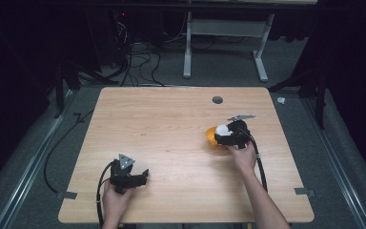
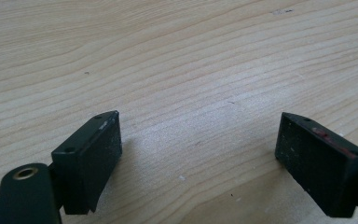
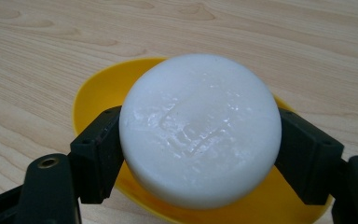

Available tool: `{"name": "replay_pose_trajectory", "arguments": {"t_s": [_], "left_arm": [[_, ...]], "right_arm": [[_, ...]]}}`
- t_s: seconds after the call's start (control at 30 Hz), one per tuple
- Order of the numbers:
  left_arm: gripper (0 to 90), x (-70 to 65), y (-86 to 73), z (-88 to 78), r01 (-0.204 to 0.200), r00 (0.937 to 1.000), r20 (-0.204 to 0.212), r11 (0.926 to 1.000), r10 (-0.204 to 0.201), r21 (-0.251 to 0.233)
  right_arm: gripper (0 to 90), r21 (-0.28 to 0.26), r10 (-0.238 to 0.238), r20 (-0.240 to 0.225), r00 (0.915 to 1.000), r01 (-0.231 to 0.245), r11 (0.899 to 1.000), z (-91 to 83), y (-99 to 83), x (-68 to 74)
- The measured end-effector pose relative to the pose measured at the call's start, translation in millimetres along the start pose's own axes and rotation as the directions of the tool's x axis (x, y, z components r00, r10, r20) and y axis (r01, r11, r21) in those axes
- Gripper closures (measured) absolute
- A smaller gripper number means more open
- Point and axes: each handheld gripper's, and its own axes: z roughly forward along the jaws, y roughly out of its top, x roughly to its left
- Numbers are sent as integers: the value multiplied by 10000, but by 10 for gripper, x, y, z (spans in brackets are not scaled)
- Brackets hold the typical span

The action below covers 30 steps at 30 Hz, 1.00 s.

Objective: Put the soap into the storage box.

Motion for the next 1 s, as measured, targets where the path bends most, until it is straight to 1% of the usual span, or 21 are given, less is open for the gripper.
{"name": "replay_pose_trajectory", "arguments": {"t_s": [0.07,0.13,0.23,0.4,0.63,1.0], "left_arm": [[149,0,0,0,-3,10000,0,10000,3,-1],[149,0,0,0,-2,10000,0,10000,2,1],[149,0,0,0,-1,10000,0,10000,1,-1],[149,0,0,0,0,10000,1,10000,0,2],[149,0,0,0,0,10000,2,10000,0,-2],[149,0,0,-1,-2,10000,8,10000,2,14]], "right_arm": [[247,87,27,-27,10000,-27,10000,13,-3,-2],[247,156,-17,61,10000,16,9999,25,-5,1],[246,240,62,145,9999,-65,9997,34,-4,-6],[244,295,339,47,9994,-340,9990,52,-13,-39],[238,149,521,-240,9984,-517,9985,37,-8,-65],[229,-35,447,-303,9985,-448,9990,-4,-3,-63]]}}
